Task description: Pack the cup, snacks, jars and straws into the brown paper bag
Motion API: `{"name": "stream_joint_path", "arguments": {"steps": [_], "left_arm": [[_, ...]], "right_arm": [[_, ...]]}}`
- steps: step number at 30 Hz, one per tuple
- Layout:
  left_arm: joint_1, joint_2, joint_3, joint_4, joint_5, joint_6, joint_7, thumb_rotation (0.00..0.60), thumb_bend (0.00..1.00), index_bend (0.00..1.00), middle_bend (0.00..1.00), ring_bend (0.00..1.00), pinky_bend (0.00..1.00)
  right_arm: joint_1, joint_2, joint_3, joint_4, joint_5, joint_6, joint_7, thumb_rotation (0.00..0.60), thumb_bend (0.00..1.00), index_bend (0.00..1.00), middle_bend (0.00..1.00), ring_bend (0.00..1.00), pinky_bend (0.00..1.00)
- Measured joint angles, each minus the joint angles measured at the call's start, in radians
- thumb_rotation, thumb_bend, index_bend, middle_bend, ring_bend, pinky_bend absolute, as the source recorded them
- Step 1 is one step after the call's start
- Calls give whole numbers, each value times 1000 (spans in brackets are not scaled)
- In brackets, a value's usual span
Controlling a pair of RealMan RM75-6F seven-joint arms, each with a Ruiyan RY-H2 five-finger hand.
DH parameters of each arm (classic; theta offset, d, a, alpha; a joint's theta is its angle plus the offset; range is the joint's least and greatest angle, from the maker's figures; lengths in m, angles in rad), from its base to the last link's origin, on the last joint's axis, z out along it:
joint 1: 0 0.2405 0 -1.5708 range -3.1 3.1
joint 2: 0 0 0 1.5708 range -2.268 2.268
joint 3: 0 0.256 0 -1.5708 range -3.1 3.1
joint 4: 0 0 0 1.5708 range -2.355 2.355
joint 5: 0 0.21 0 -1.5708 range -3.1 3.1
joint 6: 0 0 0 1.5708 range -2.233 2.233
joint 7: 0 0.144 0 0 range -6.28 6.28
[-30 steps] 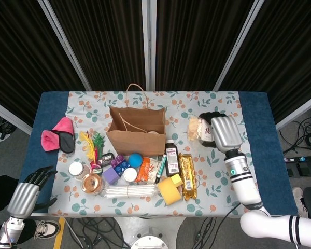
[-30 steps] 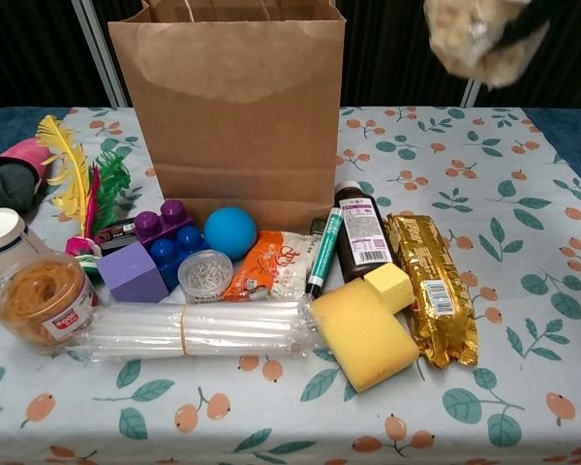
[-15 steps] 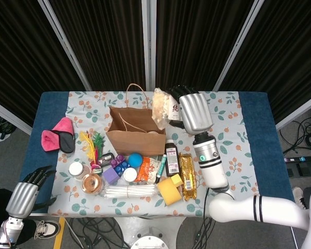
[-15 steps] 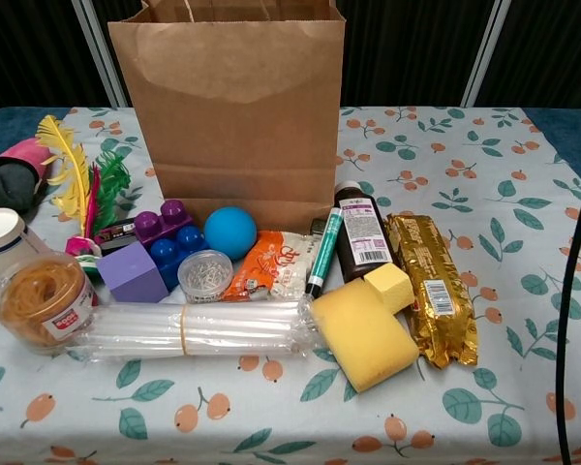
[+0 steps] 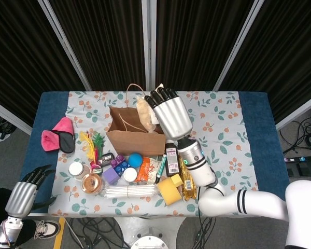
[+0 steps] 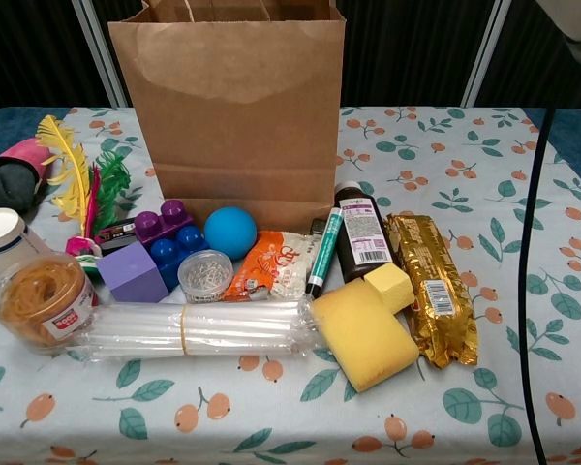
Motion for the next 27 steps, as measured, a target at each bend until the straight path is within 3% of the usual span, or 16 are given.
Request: {"name": "stream_joint_path", "arguments": {"steps": [6,10,16,27], "left_arm": [[1,1,-1,-2,-3,-1,-3,600,126,270,263,194,303],[1,1,-1,-1,-5,-2,-5,600,127,270,263,193,303],[-1,0,1,-1,-2,-7,-4,600,127,270,263,193,303],[0,1,2,1,-4,-7,-5,600,127,270,263,193,303]], "right_arm": [[2,11,-30,2,5,-34,-58,600,155,427,435,334,406],[-7,19,-16,-52,39,-48,-31,600,144,427,434,334,406],[-19,24,85,-181,202,-52,48,600,146,428,434,334,406],[-33,-41,319,-308,659,-35,322,600,150,427,434,334,406]]}}
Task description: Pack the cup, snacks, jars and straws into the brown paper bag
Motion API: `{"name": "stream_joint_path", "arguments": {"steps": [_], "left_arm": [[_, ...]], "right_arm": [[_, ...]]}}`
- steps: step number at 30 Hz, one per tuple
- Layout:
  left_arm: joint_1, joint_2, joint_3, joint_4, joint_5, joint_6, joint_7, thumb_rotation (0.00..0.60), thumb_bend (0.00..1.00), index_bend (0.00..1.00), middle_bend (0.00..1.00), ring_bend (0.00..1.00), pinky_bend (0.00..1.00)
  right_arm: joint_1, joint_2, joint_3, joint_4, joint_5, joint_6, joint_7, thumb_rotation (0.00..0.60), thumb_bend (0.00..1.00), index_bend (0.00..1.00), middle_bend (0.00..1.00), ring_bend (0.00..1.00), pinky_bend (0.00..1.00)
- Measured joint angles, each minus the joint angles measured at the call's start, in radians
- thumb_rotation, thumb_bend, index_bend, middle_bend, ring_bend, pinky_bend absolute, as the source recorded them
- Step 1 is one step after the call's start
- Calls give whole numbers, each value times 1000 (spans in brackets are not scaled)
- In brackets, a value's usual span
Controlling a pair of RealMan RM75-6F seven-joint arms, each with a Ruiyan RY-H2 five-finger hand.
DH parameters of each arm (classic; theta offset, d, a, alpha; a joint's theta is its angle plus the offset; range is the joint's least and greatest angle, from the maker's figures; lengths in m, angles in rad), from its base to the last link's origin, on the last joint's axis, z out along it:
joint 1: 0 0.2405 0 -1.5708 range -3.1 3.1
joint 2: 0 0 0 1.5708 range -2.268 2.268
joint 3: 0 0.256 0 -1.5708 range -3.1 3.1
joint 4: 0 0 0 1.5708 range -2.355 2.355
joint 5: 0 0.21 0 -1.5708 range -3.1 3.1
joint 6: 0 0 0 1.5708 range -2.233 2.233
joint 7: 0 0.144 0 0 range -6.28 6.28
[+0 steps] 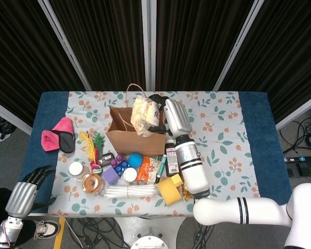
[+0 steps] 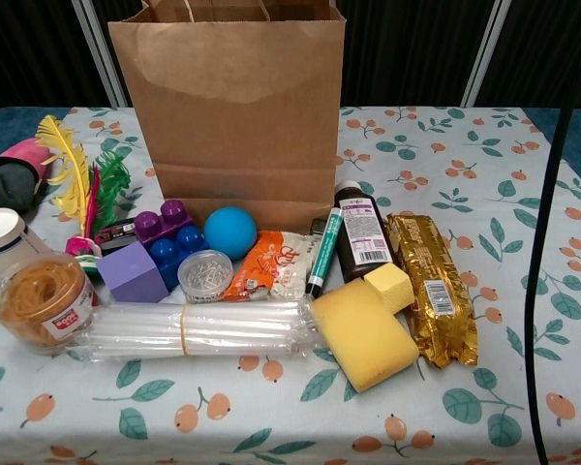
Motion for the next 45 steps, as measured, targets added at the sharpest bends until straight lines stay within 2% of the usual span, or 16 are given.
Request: {"name": "stream_joint_path", "arguments": {"steps": [5,13,18,21,26,32,45], "left_arm": [[-2,0,0,-1,-1,-5,0,600,127,270,263,193,303],[-2,1,1,-4,-2,-8,-2,600,126,270,263,193,303],[-2,1,2,-5,-3,-11,-4,600,127,270,263,194,303],[-1,2,1,-5,-7,-11,-5,600,127,270,263,194,303],[0,2,0,-6,-7,-11,-6,600,127,270,263,194,303],[0,3,-1,-7,-9,-11,-9,600,127,270,263,193,303],[0,2,0,-5,-8,-12,-7,600,127,270,263,193,303]], "right_arm": [[-1,-31,65,-26,166,10,91,600,150,426,431,334,406],[3,-44,96,-60,282,57,133,600,150,404,415,327,406],[8,-43,106,-60,315,55,146,600,128,316,346,258,347],[8,-37,118,-55,351,23,158,600,98,250,296,202,292],[10,-30,131,-35,411,-26,189,600,75,193,262,163,259],[8,-15,125,-42,415,-52,217,600,46,145,240,141,234],[5,22,138,-74,399,-52,276,600,14,118,196,90,217]]}}
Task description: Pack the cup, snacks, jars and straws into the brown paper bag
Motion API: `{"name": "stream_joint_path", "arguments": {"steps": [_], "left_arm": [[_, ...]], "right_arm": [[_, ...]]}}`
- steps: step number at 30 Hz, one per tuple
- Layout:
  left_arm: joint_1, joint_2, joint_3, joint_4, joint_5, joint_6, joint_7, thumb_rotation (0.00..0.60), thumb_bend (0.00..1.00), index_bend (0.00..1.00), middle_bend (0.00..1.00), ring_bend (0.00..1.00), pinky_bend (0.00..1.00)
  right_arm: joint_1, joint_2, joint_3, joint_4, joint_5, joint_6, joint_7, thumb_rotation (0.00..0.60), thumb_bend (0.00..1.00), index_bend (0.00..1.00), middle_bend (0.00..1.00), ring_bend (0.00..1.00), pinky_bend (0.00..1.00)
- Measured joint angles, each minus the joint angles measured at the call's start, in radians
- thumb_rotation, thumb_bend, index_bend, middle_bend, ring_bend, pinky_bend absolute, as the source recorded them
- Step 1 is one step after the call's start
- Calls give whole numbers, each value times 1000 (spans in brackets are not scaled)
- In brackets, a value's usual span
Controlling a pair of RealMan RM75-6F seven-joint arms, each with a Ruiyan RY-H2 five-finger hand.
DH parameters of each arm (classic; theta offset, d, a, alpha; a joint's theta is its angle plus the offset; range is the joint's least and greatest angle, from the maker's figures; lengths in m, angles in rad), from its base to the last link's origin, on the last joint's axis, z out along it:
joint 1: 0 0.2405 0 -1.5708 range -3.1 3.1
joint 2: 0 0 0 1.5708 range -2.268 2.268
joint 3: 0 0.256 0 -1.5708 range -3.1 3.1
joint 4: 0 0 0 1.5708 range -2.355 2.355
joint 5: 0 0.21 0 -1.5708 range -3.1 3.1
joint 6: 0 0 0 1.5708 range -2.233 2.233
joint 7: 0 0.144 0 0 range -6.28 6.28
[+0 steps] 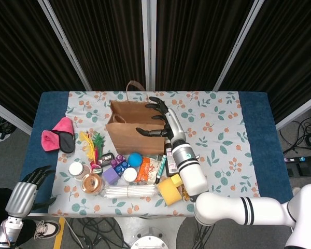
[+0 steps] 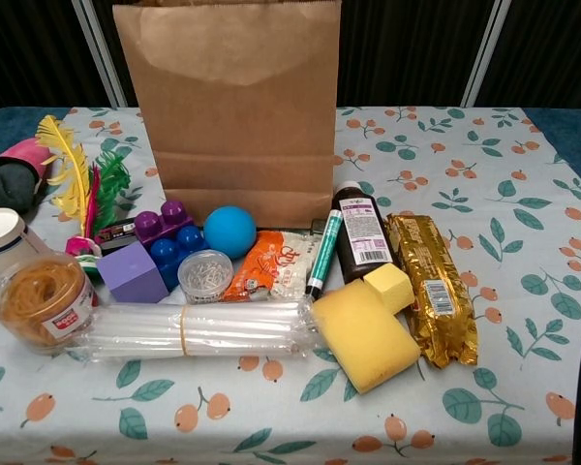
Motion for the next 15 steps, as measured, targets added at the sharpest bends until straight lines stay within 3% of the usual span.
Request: {"name": "stream_joint_path", "arguments": {"steps": [7,12,15], "left_arm": [[1,-1,-2,0,-3,0,1,600,127,270,263,193,303],[0,0,-4,-2,-7,-4,2,600,127,270,263,193,303],[-3,2,-3,-7,-8,-13,3,600,127,270,263,193,303]], "right_arm": [[-15,19,-9,-32,-83,-13,26,600,14,118,203,90,216],[-63,66,-44,-101,-259,-18,34,600,5,118,210,90,214],[-106,115,-91,-142,-414,2,5,600,3,118,211,91,213]]}}
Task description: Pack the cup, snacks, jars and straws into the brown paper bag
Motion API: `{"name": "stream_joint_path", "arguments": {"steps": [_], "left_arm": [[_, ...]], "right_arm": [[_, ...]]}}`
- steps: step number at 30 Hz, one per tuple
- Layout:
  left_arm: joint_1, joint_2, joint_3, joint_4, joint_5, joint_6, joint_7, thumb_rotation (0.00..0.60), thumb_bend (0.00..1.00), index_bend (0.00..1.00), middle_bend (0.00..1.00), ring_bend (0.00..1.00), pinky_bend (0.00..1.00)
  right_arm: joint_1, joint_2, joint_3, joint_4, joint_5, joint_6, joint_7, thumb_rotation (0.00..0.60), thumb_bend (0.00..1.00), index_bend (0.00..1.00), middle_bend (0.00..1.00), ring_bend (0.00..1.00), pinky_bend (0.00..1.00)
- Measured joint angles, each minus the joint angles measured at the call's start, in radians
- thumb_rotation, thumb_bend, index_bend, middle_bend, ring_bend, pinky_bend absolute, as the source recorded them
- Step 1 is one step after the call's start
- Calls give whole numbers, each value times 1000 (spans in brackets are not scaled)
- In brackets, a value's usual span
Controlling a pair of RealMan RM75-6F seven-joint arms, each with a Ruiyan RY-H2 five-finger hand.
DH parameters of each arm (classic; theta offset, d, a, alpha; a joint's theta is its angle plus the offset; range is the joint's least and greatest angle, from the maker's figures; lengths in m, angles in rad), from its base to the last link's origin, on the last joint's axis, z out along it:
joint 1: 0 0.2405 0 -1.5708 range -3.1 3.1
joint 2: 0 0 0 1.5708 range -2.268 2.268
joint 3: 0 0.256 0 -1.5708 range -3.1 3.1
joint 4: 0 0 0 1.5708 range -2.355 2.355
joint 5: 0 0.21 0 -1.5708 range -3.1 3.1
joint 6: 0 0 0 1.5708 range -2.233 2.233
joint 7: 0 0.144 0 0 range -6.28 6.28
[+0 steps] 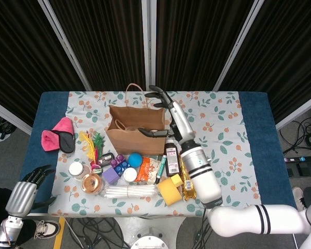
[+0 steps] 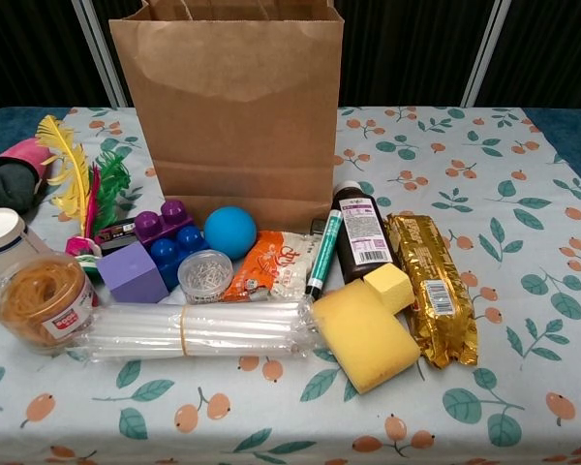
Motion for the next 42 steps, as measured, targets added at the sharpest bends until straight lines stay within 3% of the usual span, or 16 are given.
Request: {"name": "stream_joint_path", "arguments": {"steps": [7,11,14,17,20,27,33,42], "left_arm": [[-23,10,-8,-16,-5,-34,23,600,127,270,263,193,303],[-49,24,-25,-32,-16,-66,35,600,127,270,263,193,303],[-70,37,-37,-53,-28,-94,47,600,127,270,263,194,303],[-90,51,-48,-75,-44,-129,57,600,127,270,263,193,303],[-107,65,-53,-98,-58,-165,65,600,127,270,263,193,303],[-176,85,-60,-133,-86,-296,105,600,135,270,263,193,319],[-254,73,-69,-133,-92,-391,157,600,156,274,272,193,331],[-297,57,-74,-103,-76,-404,173,600,208,347,331,238,357]], "right_arm": [[-179,209,-184,-70,-444,76,-116,600,0,154,210,92,207],[-357,417,-346,-90,-679,129,-197,600,0,197,201,93,199],[-476,528,-477,-82,-770,157,-277,600,0,205,200,93,197],[-568,573,-592,-55,-810,171,-343,600,0,205,200,93,197],[-632,577,-659,-14,-843,182,-332,600,0,205,200,93,197],[-690,577,-689,50,-940,223,-202,600,0,209,205,93,197],[-711,590,-684,70,-949,234,-164,600,0,214,208,94,196],[-718,584,-667,95,-913,215,-134,600,0,225,211,94,196]]}}
